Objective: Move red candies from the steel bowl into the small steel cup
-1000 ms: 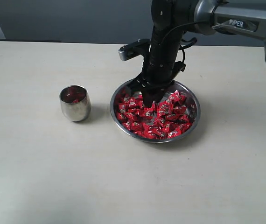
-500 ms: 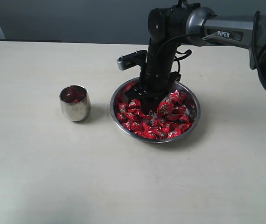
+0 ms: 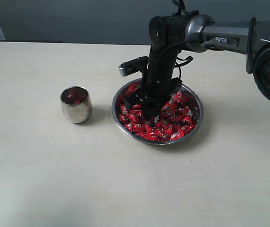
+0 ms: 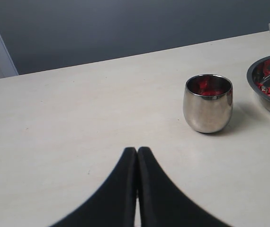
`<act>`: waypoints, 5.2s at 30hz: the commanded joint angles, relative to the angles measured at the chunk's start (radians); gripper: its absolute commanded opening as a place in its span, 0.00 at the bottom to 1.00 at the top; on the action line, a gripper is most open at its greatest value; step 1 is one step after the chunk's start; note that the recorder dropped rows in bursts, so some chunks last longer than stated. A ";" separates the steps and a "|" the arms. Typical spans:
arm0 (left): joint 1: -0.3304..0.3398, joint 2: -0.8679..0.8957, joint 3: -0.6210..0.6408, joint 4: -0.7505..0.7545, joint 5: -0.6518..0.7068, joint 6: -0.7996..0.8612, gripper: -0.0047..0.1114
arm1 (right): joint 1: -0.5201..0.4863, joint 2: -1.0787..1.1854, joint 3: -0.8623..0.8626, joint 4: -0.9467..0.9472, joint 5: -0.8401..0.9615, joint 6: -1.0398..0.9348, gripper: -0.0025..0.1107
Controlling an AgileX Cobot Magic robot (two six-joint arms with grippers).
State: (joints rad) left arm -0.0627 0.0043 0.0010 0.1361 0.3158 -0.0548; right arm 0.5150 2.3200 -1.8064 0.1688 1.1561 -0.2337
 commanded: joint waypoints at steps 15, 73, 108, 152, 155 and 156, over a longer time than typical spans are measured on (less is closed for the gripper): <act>-0.010 -0.004 -0.001 0.000 -0.007 -0.006 0.04 | -0.006 0.029 -0.003 0.008 0.010 -0.002 0.12; -0.010 -0.004 -0.001 0.000 -0.007 -0.006 0.04 | -0.004 0.013 -0.003 -0.012 -0.020 0.002 0.42; -0.010 -0.004 -0.001 0.000 -0.007 -0.006 0.04 | 0.058 -0.166 -0.003 0.563 -0.273 -0.366 0.02; -0.010 -0.004 -0.001 0.000 -0.007 -0.006 0.04 | 0.011 -0.113 -0.005 0.146 -0.278 0.046 0.31; -0.010 -0.004 -0.001 0.000 -0.007 -0.006 0.04 | -0.022 -0.111 -0.005 0.059 -0.196 0.079 0.31; -0.010 -0.004 -0.001 0.000 -0.007 -0.006 0.04 | -0.026 -0.111 -0.005 0.027 -0.188 0.097 0.31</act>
State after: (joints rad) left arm -0.0627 0.0043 0.0010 0.1361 0.3158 -0.0548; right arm 0.5107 2.2184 -1.8064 0.2887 0.9146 -0.1901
